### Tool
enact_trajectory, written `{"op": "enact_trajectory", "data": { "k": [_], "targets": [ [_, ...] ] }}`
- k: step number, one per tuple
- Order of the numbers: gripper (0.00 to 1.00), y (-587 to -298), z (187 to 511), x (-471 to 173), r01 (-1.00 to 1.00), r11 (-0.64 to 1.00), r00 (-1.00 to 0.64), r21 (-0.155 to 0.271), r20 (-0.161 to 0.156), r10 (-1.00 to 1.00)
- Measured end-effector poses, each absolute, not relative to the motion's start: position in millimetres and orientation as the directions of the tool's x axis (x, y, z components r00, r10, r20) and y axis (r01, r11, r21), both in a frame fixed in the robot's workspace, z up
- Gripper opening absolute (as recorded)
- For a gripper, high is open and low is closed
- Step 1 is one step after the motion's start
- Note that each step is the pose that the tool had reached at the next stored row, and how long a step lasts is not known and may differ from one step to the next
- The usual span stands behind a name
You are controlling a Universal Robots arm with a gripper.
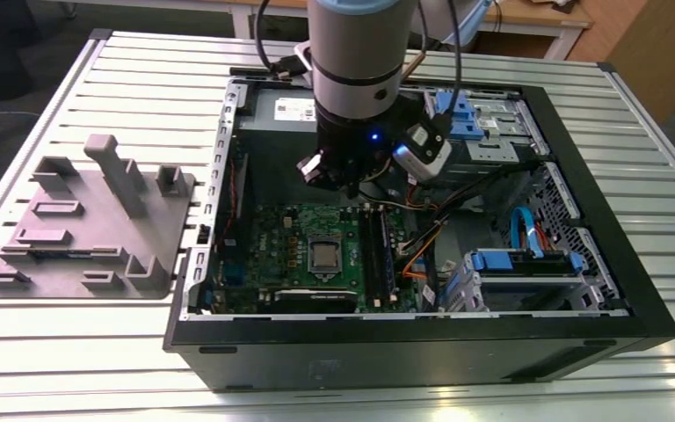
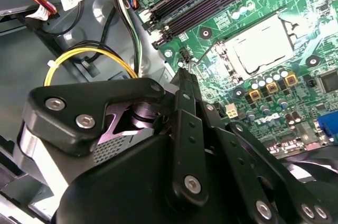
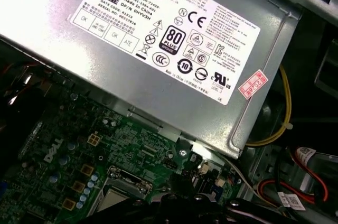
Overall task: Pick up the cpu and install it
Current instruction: 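Install the first cpu locking lever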
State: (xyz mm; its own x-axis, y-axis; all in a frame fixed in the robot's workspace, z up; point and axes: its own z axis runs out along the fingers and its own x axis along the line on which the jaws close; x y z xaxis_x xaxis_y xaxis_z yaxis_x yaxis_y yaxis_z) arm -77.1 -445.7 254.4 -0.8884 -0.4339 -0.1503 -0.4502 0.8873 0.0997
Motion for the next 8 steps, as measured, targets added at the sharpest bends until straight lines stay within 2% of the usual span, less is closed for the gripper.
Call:
{"op": "enact_trajectory", "data": {
  "k": [8],
  "targets": [
    [0.11,-441.4,250.8,-77.1,-0.446,0.889,-0.89,0.1,-0.15,-0.43]
  ]
}}
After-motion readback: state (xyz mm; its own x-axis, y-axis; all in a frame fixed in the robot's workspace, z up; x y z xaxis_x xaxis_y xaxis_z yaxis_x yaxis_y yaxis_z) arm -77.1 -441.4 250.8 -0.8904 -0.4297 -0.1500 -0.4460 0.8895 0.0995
